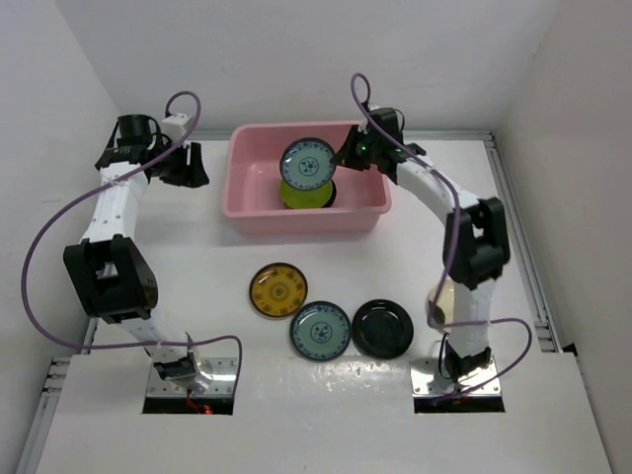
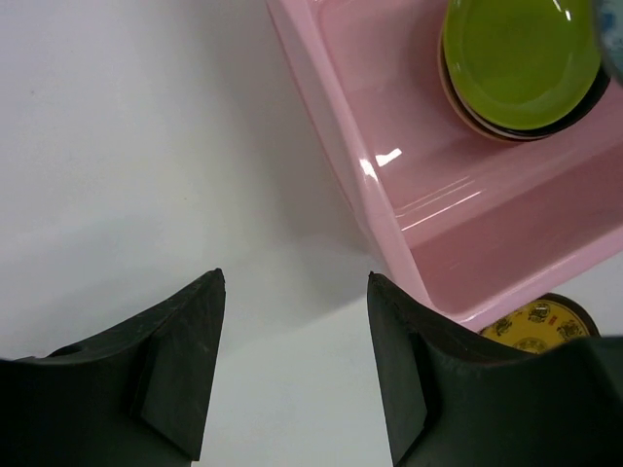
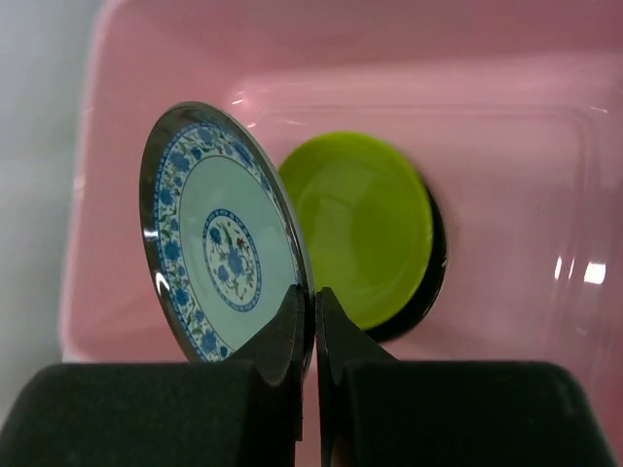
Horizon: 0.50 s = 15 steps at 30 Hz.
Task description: Place the plates into the plastic bin on the countertop
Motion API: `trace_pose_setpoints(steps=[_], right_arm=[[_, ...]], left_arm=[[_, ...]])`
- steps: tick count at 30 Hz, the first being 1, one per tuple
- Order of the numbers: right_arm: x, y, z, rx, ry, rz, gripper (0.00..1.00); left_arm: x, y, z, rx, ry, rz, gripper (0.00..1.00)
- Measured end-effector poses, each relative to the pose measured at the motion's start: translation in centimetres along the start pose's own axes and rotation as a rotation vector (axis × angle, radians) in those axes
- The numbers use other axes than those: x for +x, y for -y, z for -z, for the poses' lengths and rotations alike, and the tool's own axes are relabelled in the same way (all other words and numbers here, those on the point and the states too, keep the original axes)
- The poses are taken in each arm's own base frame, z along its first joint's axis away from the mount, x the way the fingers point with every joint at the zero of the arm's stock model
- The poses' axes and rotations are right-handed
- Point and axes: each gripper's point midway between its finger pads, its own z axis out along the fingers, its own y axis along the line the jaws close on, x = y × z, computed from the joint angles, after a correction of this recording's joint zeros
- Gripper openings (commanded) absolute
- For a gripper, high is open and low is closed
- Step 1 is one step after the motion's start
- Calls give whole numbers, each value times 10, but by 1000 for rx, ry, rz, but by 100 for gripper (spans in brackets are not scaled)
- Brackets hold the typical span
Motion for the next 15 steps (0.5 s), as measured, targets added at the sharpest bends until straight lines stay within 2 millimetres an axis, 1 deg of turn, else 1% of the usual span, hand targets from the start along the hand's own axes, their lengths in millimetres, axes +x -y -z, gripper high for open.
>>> trace_pose_setpoints(steps=[2,3,4,8,9,10,11,13,14,15], right_arm=[[6,16,-28,22,-26,-20,0],[13,24,-39,34,-44,-32,0],[23,37,-52,54,-69,-49,0],[42,62,-75,94,-116,-85,0],[44,66,-79,99,-121,-91,1],[45,69,-82,103,-123,-95,5],[44,71,-83,104,-122,-100,21],[41,70,-85,98,-121,-108,41],[40,68,-85,90,-120,-106,60],[38,67,-85,88,-121,-108,67]], left_arm=[[0,-4,-5,-1,-8,4,63],[0,-6,-8,-3,-11,7,63],[0,-8,-11,-3,-17,11,63],[3,-13,-20,-3,-30,19,63],[5,-14,-22,-4,-36,23,63],[6,-15,-23,-4,-40,26,63],[7,-16,-24,-5,-43,28,63],[9,-17,-26,-4,-50,33,63],[10,-18,-28,-3,-53,35,63],[10,-19,-29,-4,-54,36,63]])
